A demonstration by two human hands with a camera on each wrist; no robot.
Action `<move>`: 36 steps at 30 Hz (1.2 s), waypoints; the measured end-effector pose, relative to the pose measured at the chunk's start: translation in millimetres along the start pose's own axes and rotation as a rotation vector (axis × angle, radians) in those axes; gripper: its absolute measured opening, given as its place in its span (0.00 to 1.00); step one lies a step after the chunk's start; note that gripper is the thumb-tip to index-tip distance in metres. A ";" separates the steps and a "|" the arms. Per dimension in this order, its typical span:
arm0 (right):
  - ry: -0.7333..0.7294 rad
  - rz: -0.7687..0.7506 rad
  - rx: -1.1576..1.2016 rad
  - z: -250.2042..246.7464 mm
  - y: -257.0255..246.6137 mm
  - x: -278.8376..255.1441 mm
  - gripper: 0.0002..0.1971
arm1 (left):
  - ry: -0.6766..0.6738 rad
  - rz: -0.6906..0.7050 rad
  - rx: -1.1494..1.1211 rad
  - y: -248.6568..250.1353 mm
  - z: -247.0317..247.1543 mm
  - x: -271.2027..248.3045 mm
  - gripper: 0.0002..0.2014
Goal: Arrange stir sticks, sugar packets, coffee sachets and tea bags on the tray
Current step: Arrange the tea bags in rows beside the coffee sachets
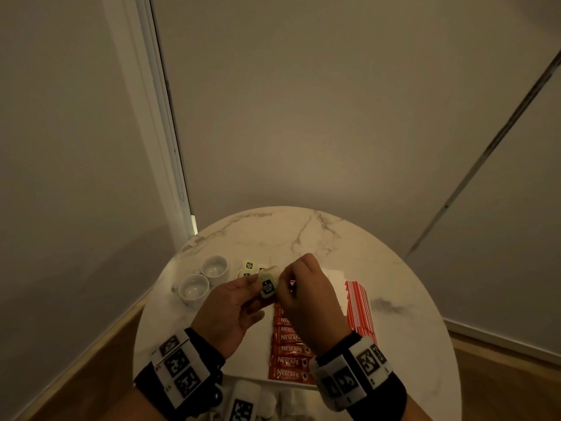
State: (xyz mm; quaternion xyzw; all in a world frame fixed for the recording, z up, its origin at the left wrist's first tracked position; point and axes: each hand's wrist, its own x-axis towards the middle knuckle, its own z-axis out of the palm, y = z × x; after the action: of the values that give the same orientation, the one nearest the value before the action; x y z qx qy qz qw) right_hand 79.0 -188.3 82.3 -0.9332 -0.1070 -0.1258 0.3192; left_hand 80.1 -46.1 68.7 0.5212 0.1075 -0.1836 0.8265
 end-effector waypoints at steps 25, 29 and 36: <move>-0.015 0.103 0.270 -8.4 8.2 -3.4 0.13 | 0.086 0.155 0.142 -1.8 16.9 -3.7 0.10; -0.119 0.179 0.405 -11.9 10.0 -1.7 0.11 | 0.091 0.149 0.122 -4.0 15.0 -1.9 0.10; -0.167 0.307 0.637 -20.1 13.3 -0.3 0.03 | 0.070 0.192 0.214 -2.6 11.9 0.2 0.11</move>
State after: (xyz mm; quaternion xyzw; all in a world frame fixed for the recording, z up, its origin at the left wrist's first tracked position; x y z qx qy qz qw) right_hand 79.1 -211.1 90.1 -0.7991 -0.0254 0.0397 0.5994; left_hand 79.1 -57.9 71.6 0.6202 0.0660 -0.0959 0.7758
